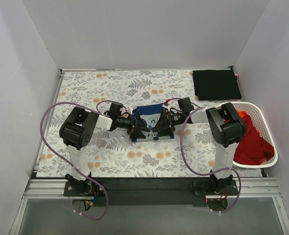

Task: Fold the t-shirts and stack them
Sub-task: Fold the tshirt

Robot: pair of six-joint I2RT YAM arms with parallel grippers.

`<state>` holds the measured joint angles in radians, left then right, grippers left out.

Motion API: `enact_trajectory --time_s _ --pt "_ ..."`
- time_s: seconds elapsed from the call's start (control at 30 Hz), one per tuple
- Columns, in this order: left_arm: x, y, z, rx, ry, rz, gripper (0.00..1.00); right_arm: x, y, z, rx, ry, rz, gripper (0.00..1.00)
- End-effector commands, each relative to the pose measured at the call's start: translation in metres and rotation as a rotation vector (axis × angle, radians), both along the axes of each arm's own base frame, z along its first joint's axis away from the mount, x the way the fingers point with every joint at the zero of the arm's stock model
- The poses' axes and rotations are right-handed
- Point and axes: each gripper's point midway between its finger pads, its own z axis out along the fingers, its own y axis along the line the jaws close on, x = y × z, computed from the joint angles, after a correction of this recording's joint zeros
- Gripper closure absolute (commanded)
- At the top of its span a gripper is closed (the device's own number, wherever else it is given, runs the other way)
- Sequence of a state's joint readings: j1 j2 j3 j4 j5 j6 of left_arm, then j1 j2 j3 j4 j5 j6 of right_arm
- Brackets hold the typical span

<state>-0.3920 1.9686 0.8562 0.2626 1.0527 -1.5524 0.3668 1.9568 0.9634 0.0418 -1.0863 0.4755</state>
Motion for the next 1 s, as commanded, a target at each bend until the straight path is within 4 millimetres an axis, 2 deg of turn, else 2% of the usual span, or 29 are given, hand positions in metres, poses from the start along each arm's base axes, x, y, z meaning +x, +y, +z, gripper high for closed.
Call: enact_trajectory --time_s 0.0,0.03,0.07,0.13,0.17,0.23,0.3,0.37,0.47,0.63,0.7,0.73,0.77,0.8,0.87,0.9,0.93,0.97 --pt "0.009 0.014 -0.024 0.123 -0.032 0.071 0.36 0.003 -0.019 -0.041 -0.147 0.001 -0.073 0.02" --pt "0.007 0.012 -0.011 0.089 -0.061 0.046 0.36 0.005 -0.018 -0.028 -0.125 -0.027 -0.071 0.02" --pt "0.008 0.010 0.011 0.053 -0.125 0.028 0.36 0.006 -0.016 -0.018 -0.106 -0.043 -0.066 0.02" --pt "0.003 0.010 0.031 0.013 -0.205 -0.029 0.36 0.009 -0.012 0.011 -0.046 -0.114 -0.045 0.02" --pt "0.001 0.010 0.047 0.004 -0.233 -0.048 0.36 0.009 -0.011 0.020 -0.028 -0.136 -0.038 0.02" --pt "-0.003 0.012 0.057 -0.007 -0.277 -0.080 0.36 0.004 -0.011 0.038 0.007 -0.167 -0.014 0.02" --pt "-0.013 0.015 0.063 -0.009 -0.272 -0.096 0.36 -0.001 -0.013 0.039 0.004 -0.168 -0.002 0.02" --pt "-0.015 0.018 0.052 0.021 -0.272 -0.091 0.36 -0.009 -0.017 0.028 -0.018 -0.162 0.011 0.02" --pt "-0.020 0.022 0.023 0.060 -0.191 -0.089 0.36 -0.014 -0.023 0.006 -0.051 -0.123 0.016 0.02" --pt "-0.008 0.039 -0.027 0.143 -0.064 -0.007 0.36 -0.012 -0.044 -0.035 -0.138 -0.070 -0.009 0.02" --pt "-0.007 0.045 -0.029 0.132 -0.017 0.011 0.36 -0.011 -0.053 -0.038 -0.155 -0.057 -0.014 0.02" --pt "-0.003 0.045 -0.024 0.122 -0.038 0.008 0.36 -0.011 -0.054 -0.035 -0.155 -0.063 -0.008 0.02" --pt "-0.001 0.044 -0.010 0.104 -0.085 -0.006 0.36 -0.010 -0.054 -0.030 -0.146 -0.075 0.005 0.02" --pt "-0.002 0.042 0.000 0.079 -0.113 -0.026 0.36 -0.002 -0.050 -0.010 -0.104 -0.136 0.025 0.03" --pt "0.002 0.036 0.037 0.001 -0.158 -0.060 0.36 0.004 -0.045 0.016 -0.059 -0.166 0.040 0.03" --pt "0.003 0.035 0.047 -0.017 -0.176 -0.073 0.36 0.019 -0.039 0.039 -0.010 -0.227 0.047 0.02" --pt "0.006 0.033 0.059 -0.043 -0.200 -0.088 0.36 0.027 -0.036 0.052 0.014 -0.255 0.050 0.02" --pt "0.019 0.029 0.074 -0.058 -0.257 -0.094 0.36 0.034 -0.033 0.062 0.033 -0.272 0.051 0.02"
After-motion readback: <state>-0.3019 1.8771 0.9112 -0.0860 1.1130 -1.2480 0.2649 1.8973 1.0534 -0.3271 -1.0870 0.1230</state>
